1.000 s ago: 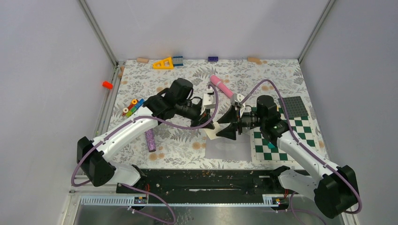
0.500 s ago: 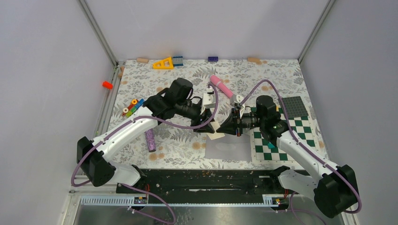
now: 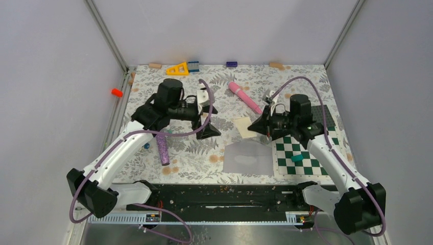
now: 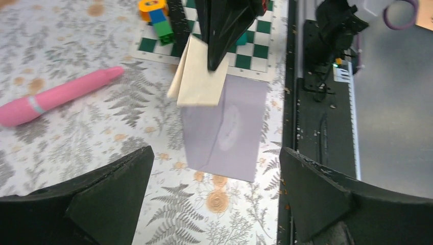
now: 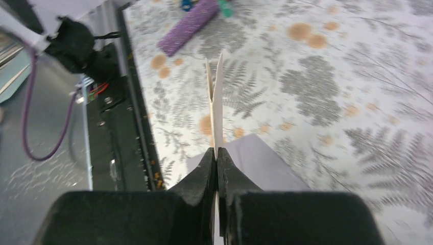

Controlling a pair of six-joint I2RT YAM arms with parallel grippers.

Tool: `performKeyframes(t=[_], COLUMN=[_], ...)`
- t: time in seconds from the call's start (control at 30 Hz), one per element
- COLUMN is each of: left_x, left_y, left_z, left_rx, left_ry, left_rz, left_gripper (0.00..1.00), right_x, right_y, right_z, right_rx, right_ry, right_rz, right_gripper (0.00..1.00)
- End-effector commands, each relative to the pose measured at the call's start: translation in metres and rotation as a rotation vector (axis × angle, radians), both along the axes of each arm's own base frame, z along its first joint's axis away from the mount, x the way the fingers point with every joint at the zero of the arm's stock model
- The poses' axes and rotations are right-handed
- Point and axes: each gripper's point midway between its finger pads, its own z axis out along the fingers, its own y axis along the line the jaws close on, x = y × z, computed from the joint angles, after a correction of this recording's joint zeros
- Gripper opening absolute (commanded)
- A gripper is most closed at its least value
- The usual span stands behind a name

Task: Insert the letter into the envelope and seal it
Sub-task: Place the letter at the center of the board.

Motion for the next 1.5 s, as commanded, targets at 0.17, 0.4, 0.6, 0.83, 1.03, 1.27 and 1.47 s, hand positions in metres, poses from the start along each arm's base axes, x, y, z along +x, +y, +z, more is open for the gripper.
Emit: performKeyframes(t=[0.17, 0.4, 0.6, 0.83, 1.03, 1.27, 1.47], left_x=[0.044, 0.060, 0.058, 0.053, 0.052, 0.051, 0.050], left_y=[0.036, 0.060, 0.067, 0.068, 0.068, 0.065, 0.065], left_z=[0.012, -0.013, -0.020, -0.024, -0.028, -0.030, -0.032], left_rx=[-0.028, 0.027, 0.003, -0.014, -0.022, -0.029, -0.031], left_ry=[-0.091, -0.048, -0.032, -0.009, -0.003, 0.011, 0.015], left_rz=[0.166, 0.272, 0.317, 0.320, 0.317, 0.304, 0.300], left_gripper=[0.99, 0.99, 0.99, 0.99, 0.99, 0.99, 0.99], right_x=[0.049, 0.082, 0.109, 0.121, 0.123, 0.121, 0.121], right_y=[-0.070, -0.134, -0.180, -0.209, -0.232, -0.246, -0.253], right_z=[-0.011, -0.036, -0.062, -0.098, -0.118, -0.134, -0.145], right_rx=[-0.213, -0.188, -0.123, -0.118, -0.192, -0.231, -0.262], right_ry=[0.179, 0.452, 0.660, 0.824, 0.829, 0.860, 0.878], right_rz=[-0.327, -0.589, -0.764, -0.897, -0.997, -1.046, -1.062], right_gripper=[0.00, 0.00, 0.00, 0.00, 0.00, 0.01, 0.07])
